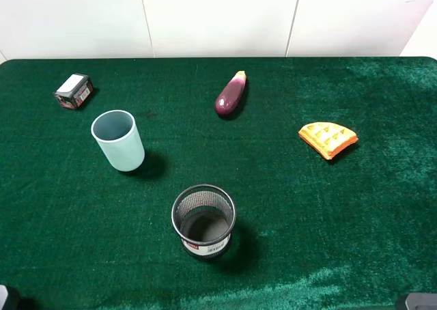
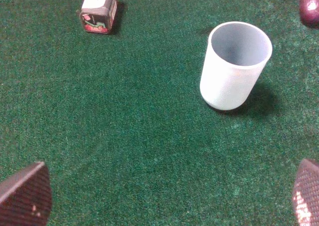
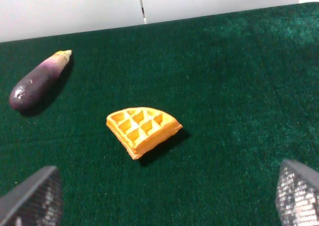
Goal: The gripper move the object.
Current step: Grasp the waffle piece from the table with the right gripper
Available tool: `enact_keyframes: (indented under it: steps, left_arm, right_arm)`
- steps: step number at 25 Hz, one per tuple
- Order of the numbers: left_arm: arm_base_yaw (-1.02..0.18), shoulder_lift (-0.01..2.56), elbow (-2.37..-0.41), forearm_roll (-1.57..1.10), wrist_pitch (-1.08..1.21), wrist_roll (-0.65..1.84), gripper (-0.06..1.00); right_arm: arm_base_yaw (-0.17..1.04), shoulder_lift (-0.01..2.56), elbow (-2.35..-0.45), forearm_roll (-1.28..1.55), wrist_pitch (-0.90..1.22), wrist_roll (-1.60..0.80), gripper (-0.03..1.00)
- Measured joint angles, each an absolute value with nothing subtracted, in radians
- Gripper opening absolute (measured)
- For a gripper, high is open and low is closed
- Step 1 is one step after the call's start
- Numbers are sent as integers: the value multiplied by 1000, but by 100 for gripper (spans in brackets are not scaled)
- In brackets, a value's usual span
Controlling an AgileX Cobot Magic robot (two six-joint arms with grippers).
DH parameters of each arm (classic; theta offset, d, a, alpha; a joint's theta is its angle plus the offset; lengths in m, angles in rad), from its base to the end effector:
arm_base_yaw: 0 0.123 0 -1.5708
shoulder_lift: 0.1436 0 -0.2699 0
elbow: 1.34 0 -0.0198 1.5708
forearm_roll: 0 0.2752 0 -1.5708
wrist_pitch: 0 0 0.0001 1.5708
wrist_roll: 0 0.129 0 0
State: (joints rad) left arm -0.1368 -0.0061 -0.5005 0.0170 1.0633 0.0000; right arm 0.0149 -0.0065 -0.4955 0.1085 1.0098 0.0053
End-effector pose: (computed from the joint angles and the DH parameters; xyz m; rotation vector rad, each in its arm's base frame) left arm 0.0643 -0.0069 0.2719 0.1386 2.0361 -0.0654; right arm 0.0676 0.0128 0.2770 -0.0114 1.9896 0.1418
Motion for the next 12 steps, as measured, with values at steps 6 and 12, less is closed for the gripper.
enact_keyframes:
  steps: [6, 12]
  left_arm:
    - [-137, -6, -501, 17, 1063, 0, 98]
    - [-137, -6, -501, 17, 1063, 0, 98]
  right_arm:
    - [15, -6, -496, 108, 1010, 5, 65]
    - [15, -6, -496, 108, 1010, 5, 65]
